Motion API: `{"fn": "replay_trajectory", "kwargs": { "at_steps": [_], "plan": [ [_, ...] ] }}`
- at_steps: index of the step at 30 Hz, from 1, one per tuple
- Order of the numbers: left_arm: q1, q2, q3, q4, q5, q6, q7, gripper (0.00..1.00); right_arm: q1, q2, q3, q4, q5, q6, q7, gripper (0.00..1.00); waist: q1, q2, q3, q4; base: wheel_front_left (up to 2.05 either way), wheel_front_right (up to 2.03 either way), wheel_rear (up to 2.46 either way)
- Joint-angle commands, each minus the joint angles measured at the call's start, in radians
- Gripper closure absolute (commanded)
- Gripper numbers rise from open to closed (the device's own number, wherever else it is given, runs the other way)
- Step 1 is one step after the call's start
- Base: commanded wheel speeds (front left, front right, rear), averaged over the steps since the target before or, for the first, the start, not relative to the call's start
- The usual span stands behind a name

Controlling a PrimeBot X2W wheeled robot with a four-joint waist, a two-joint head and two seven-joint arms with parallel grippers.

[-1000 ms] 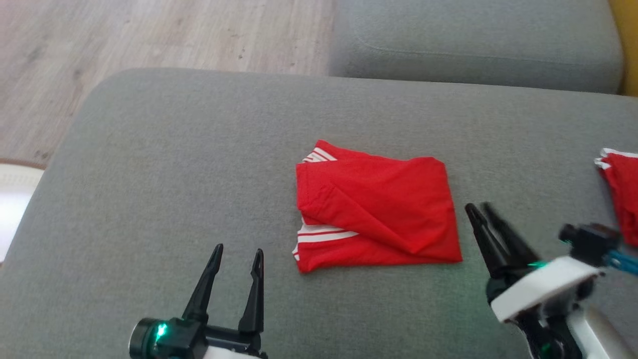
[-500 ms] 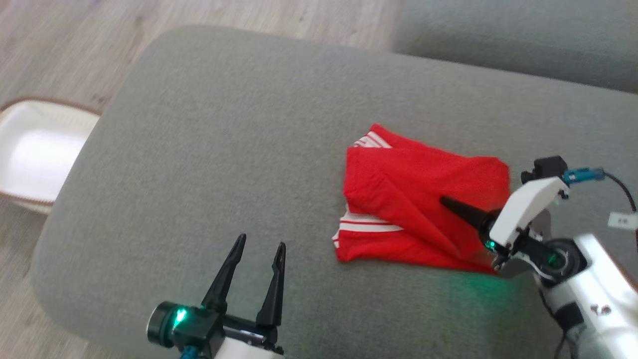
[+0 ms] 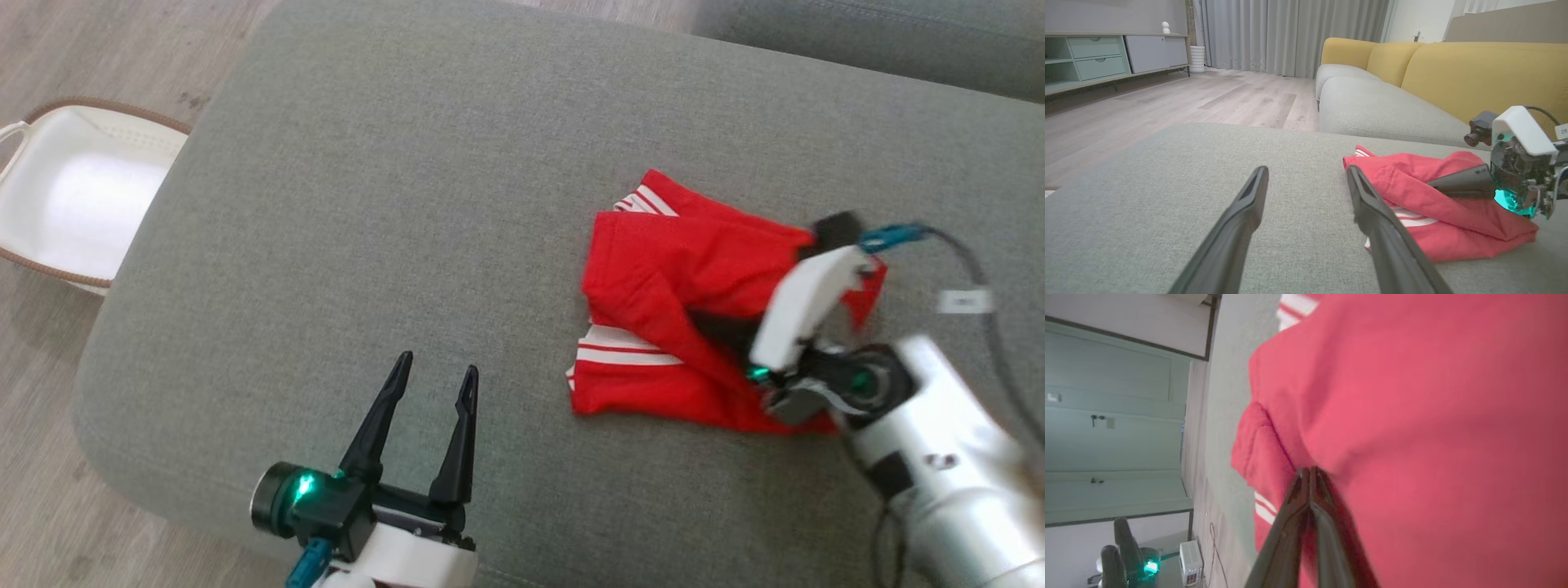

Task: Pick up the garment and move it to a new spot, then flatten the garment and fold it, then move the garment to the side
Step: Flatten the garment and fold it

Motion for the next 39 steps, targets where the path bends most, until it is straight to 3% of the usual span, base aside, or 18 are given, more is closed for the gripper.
{"fn": "replay_trajectory", "kwargs": {
  "at_steps": [1, 7, 12, 13, 14, 15, 21, 26, 27, 31, 36, 39],
  "plan": [
    [-0.028, -0.004, 0.034, -0.028, -0.003, 0.01, -0.01, 0.0, -0.016, 0.037, 0.036, -0.046, 0.018, -0.001, 0.011, 1.0, -0.0002, 0.0, -0.003, -0.005, 0.0, 0.0, 0.0],
    [-0.023, -0.004, 0.041, -0.019, 0.005, 0.008, -0.01, 0.0, 0.034, 0.054, 0.15, -0.165, 0.052, -0.001, 0.052, 1.0, -0.0002, 0.0, -0.037, -0.027, 0.0, 0.0, 0.0],
    [0.004, -0.004, 0.058, -0.014, 0.014, 0.014, -0.01, 0.0, 0.097, -0.009, 0.184, -0.349, 0.029, -0.001, -0.089, 1.0, -0.0002, 0.0, -0.097, -0.062, 0.0, 0.0, 0.0],
    [0.012, -0.004, 0.064, -0.014, 0.014, 0.016, -0.01, 0.0, 0.109, -0.032, 0.19, -0.381, 0.008, -0.001, -0.132, 0.88, -0.0002, 0.0, -0.111, -0.072, 0.0, 0.0, 0.0],
    [0.021, -0.004, 0.069, -0.013, 0.015, 0.019, -0.01, 0.0, 0.123, -0.058, 0.195, -0.407, -0.018, -0.001, -0.178, 0.67, -0.0002, 0.0, -0.129, -0.085, 0.0, 0.0, 0.0],
    [0.031, -0.004, 0.074, -0.013, 0.014, 0.02, -0.01, 0.0, 0.137, -0.085, 0.201, -0.428, -0.048, -0.001, -0.224, 0.0, -0.0002, 0.0, -0.145, -0.096, 0.0, 0.0, 0.0],
    [0.083, -0.004, 0.105, -0.019, 0.006, 0.028, -0.01, 0.0, 0.221, -0.225, 0.182, -0.465, -0.272, -0.001, -0.523, 0.0, -0.0002, 0.0, -0.206, -0.194, 0.0, 0.0, 0.0],
    [0.092, -0.002, 0.125, -0.027, 0.008, 0.027, -0.01, 0.0, 0.303, -0.232, 0.081, -0.444, -0.427, -0.001, -0.767, 0.0, -0.0002, 0.0, -0.218, -0.279, 0.0, 0.0, 0.0],
    [0.092, -0.002, 0.125, -0.027, 0.008, 0.027, -0.01, 0.0, 0.303, -0.232, 0.081, -0.444, -0.427, -0.001, -0.767, 0.0, -0.0002, 0.0, -0.218, -0.279, 0.0, 0.0, 0.0],
    [0.098, -0.002, 0.139, -0.035, 0.014, 0.032, -0.01, 0.0, 0.382, -0.196, -0.016, -0.41, -0.584, -0.001, -0.931, 0.0, -0.0002, 0.0, -0.228, -0.335, 0.0, 0.0, 0.0],
    [0.107, -0.002, 0.147, -0.05, 0.024, 0.036, -0.01, 0.0, 0.501, -0.11, -0.123, -0.409, -0.754, -0.001, -0.966, 0.0, -0.0002, 0.0, -0.239, -0.376, 0.0, 0.0, 0.0],
    [0.117, -0.002, 0.157, -0.059, 0.032, 0.04, -0.01, 0.0, 0.568, -0.041, -0.198, -0.468, -0.824, -0.001, -0.967, 0.0, -0.0002, 0.0, -0.247, -0.389, 0.0, 0.0, 0.0]
  ]
}}
